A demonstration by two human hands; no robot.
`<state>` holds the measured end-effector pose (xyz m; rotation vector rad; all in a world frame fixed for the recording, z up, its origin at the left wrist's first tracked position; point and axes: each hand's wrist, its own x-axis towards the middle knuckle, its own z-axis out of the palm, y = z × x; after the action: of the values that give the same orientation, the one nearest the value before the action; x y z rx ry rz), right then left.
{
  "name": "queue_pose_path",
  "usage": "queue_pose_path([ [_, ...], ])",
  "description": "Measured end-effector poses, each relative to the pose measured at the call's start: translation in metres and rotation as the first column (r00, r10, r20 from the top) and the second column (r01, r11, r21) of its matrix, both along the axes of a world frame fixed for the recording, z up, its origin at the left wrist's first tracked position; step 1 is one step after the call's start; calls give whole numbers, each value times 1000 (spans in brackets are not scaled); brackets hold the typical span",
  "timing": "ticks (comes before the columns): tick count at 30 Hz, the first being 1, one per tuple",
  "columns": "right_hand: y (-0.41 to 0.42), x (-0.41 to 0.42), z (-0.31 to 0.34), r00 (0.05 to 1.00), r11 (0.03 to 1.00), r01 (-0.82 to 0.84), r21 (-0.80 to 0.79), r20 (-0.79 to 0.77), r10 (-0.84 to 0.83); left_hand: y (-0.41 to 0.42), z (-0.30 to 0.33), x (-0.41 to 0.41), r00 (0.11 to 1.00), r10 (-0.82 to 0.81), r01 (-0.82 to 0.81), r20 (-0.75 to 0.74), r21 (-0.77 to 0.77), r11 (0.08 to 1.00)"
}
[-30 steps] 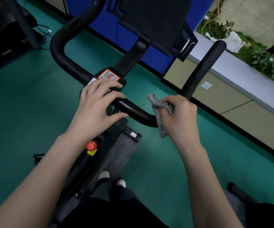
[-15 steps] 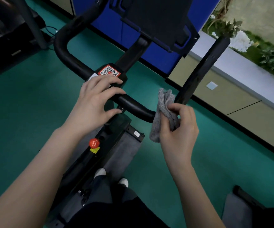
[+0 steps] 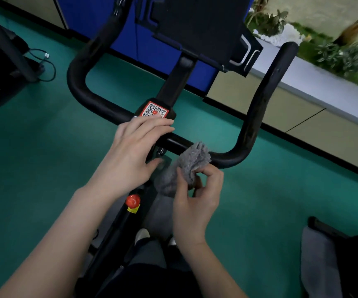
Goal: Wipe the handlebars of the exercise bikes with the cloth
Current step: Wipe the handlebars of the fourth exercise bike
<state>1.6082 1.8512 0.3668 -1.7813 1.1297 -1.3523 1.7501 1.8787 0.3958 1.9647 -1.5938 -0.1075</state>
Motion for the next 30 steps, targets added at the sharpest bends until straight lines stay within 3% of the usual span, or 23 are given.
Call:
queue_pose_path([
  [6,10,40,-11,996,993,83,89,32,-86,3,3,18,994,-111,111,-21,5,994],
  [11,7,48,-11,988,986,152,70,5,-153,5,5,24,985,-163,164,-56,16,986],
  [16,0,36,-8,980,980,195,39,-34,-194,6,4,24,984,-161,162,-74,12,987],
  [19,-6,14,-6,973,967,231,107,-26,-230,6,2,22,985,-152,152,-87,-5,988],
  [24,-19,-21,-1,952,932,242,268,122,-282,5,0,18,989,-125,124,-79,-20,992],
  [30,-19,-17,4,961,941,187,281,145,-234,4,-2,13,993,-99,98,-60,-31,995],
])
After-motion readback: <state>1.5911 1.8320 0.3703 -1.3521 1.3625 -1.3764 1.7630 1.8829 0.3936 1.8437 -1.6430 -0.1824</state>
